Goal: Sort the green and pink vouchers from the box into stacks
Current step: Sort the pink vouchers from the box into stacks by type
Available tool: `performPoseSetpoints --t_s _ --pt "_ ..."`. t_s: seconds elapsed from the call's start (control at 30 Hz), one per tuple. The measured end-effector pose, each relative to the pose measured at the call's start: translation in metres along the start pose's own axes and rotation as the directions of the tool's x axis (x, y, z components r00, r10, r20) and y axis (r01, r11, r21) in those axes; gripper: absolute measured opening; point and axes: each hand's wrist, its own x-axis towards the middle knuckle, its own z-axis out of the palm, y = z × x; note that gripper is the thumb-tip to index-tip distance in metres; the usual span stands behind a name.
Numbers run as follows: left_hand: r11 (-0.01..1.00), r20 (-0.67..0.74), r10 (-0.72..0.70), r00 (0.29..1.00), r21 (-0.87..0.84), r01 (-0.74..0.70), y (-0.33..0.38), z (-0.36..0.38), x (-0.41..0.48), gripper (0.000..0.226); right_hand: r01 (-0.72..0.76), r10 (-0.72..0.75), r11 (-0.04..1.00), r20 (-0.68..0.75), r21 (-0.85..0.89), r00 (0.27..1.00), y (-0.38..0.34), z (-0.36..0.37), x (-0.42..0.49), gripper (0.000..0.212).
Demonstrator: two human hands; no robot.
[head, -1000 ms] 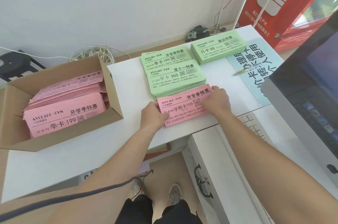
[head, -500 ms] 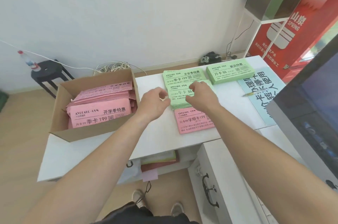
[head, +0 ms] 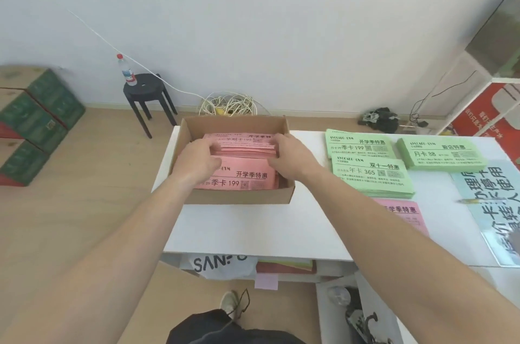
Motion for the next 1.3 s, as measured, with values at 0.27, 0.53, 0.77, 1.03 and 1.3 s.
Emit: performPoseSetpoints --t_s 0.27,0.53,0.77,1.03,1.3 --pt "0.899 0.173 0.207 0.963 0.354 -0.256 -0.041 0.014 0.031 0.057 0.039 0.006 0.960 0.160 -0.278 0.987 -0.019 0.057 0.032 0.061" --pt "0.857 0.167 0.281 0.945 0.401 -0.325 -0.046 0.019 0.038 0.052 0.038 -0.003 0.926 0.093 -0.375 0.996 -0.022 0.066 0.034 0.062" --pt "0.942 0.288 0.205 0.935 0.200 -0.268 -0.052 0.006 0.035 0.039 0.033 0.011 0.931 0.117 -0.365 0.993 -0.028 0.061 0.028 0.050" --pt "0.984 0.174 0.180 0.968 -0.028 -0.178 -0.048 -0.019 0.017 0.025 0.037 0.005 0.982 0.223 -0.187 0.975 -0.027 0.022 0.010 0.019" --pt "0.777 -0.064 0.104 0.993 -0.617 -0.121 0.001 -0.060 0.001 0.031 0.005 0.041 0.963 -0.164 0.269 0.986 -0.018 -0.065 -0.016 0.019"
